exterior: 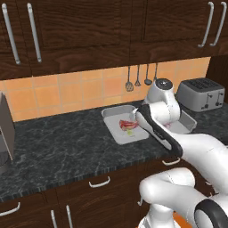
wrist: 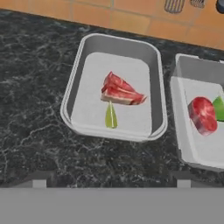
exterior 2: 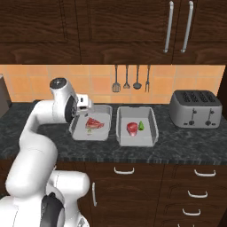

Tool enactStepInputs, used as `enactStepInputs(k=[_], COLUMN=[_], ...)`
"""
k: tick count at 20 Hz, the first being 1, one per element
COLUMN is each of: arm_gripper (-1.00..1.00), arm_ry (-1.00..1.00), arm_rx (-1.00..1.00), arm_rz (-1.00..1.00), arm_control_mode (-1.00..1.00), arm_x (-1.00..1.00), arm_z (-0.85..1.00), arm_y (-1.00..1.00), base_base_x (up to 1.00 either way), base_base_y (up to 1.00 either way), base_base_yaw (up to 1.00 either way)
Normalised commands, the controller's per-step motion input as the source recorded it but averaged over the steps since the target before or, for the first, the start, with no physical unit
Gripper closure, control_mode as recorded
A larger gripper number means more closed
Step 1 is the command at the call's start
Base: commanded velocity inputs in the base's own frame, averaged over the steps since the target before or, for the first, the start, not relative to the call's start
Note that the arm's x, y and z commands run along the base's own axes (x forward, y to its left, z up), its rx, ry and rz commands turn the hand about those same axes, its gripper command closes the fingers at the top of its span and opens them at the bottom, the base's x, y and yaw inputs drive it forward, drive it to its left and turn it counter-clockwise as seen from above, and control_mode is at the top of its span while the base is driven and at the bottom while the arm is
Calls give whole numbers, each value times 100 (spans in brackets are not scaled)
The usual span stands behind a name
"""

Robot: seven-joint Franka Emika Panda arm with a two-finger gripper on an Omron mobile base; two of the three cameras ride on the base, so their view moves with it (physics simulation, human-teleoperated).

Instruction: Place one lemon wedge and one steak in each tupperware on the nearby counter, to pack two identical lunches.

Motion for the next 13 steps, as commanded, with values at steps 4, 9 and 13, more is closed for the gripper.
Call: enactStepInputs(k=[4, 9, 13], arm_gripper=[-100, -100, -100], arm_ry=[13, 1, 0], arm_rx=[-20, -7, 8], arm_rz=[0, 0, 0], arm_control_mode=[-100, -100, -100], arm_x=[-100, -100, -99], arm_z=[-21, -34, -3], arm_y=[-13, -27, -40], base_base_x=[0, 0, 0], base_base_y=[0, 0, 0], base_base_yaw=[0, 0, 0])
